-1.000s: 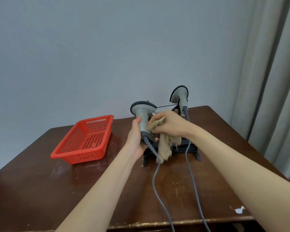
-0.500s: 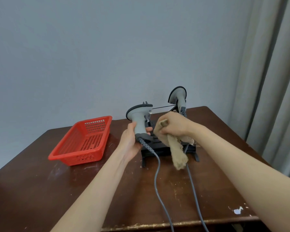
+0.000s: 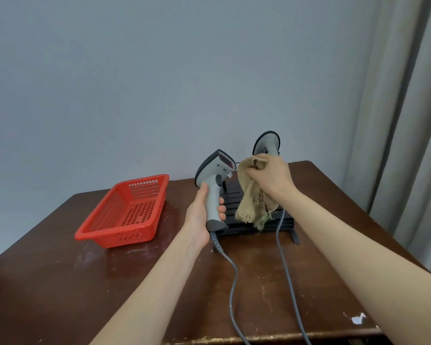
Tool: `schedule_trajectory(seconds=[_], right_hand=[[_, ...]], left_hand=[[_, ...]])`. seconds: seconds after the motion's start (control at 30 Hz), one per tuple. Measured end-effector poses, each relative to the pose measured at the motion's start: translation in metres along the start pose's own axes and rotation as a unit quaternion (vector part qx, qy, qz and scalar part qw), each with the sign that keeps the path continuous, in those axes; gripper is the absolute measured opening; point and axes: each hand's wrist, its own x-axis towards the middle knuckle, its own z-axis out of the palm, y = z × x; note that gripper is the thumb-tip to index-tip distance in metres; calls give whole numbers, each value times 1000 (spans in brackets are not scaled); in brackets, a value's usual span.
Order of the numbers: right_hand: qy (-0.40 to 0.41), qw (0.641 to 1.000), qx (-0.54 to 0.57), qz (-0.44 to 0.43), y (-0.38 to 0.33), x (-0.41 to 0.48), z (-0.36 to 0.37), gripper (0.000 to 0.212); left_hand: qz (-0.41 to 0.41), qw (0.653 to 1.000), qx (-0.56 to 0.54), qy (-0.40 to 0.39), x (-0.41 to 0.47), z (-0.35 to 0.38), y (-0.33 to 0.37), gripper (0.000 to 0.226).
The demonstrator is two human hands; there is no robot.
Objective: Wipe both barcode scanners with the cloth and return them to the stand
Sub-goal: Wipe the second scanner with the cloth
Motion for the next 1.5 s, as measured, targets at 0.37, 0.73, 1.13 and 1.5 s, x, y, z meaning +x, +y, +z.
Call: schedule_trajectory(seconds=[0.37, 0.73, 1.13, 1.5], right_hand=[[42, 995, -26, -85, -11, 2, -1, 12], [18, 994, -58, -95, -27, -3, 3, 14], [-11, 983, -167, -82, -21, 1, 2, 18], [-45, 989, -114, -82, -24, -1, -2, 16]], left_hand=[[-8, 1000, 24, 10, -6, 6, -14, 35], [-12, 998, 62, 7, -10, 8, -21, 35], [-26, 998, 55, 2, -9, 4, -20, 33], [-16, 998, 67, 13, -9, 0, -21, 34]])
